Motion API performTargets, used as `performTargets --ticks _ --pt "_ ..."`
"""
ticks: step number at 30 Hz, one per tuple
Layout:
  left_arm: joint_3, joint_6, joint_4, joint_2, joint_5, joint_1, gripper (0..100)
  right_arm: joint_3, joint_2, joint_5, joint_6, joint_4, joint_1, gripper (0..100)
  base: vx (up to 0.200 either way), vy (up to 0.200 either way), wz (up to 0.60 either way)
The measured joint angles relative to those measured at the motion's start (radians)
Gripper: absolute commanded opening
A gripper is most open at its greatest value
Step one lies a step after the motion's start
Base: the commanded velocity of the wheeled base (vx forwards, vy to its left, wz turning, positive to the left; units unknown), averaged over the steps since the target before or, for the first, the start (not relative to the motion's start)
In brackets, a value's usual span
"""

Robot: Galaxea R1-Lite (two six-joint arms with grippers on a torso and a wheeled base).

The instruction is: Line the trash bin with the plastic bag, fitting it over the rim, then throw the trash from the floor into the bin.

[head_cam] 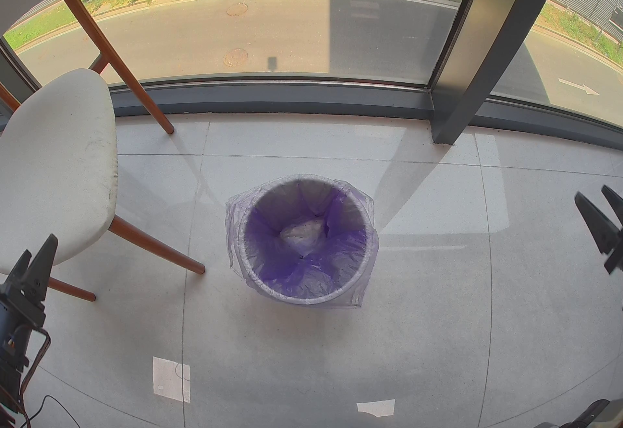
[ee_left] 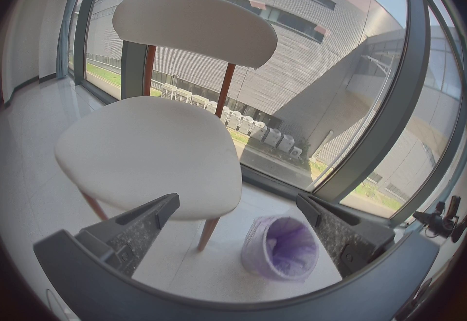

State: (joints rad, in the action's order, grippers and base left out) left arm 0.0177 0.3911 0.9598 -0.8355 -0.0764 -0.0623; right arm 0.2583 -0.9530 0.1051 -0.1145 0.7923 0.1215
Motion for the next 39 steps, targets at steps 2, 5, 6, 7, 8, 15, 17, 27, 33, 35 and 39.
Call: performTargets --ticks 2,5,6,7,8,15,17,27,33,35,39 --pt "0.0 -0.021 -0.1 0.071 0.005 0.006 100 -0.024 0.098 -0.006 0.013 -0.1 -0.012 100 0.0 0.0 0.0" --pt "0.0 -0.062 -0.291 0.195 0.014 0.014 100 -0.064 0.257 -0.026 0.035 -0.259 -0.032 100 0.0 0.0 0.0" --pt "0.0 -0.074 -0.345 0.233 0.016 0.017 100 -0.076 0.303 -0.031 0.041 -0.304 -0.037 100 0.0 0.0 0.0" --pt "0.0 -0.088 -0.399 0.271 0.021 0.02 100 -0.088 0.348 -0.035 0.048 -0.35 -0.043 100 0.0 0.0 0.0" --pt "0.0 -0.104 -0.46 0.316 0.028 0.023 100 -0.102 0.4 -0.039 0.056 -0.402 -0.05 100 0.0 0.0 0.0" --pt "-0.001 -0.263 -0.844 0.613 0.129 0.043 100 -0.191 0.734 -0.058 0.109 -0.71 -0.092 100 0.0 0.0 0.0" --pt "-0.001 -0.298 -0.89 0.674 0.172 0.048 100 -0.215 0.799 -0.061 0.12 -0.767 -0.102 100 0.0 0.0 0.0" --pt "0.0 -0.32 -0.919 0.801 0.011 0.069 100 -0.24 0.924 -0.073 0.123 -0.794 -0.121 100 0.0 0.0 0.0" --pt "0.0 -0.346 -0.93 0.818 0.01 0.067 100 -0.241 0.937 -0.067 0.133 -0.794 -0.123 100 0.0 0.0 0.0" --pt "0.0 -0.349 -0.931 0.82 0.024 0.067 100 -0.241 0.939 -0.067 0.133 -0.794 -0.124 100 0.0 0.0 0.0" --pt "0.0 -0.349 -0.931 0.823 0.033 0.067 100 -0.241 0.941 -0.067 0.13 -0.793 -0.126 100 0.0 0.0 0.0"
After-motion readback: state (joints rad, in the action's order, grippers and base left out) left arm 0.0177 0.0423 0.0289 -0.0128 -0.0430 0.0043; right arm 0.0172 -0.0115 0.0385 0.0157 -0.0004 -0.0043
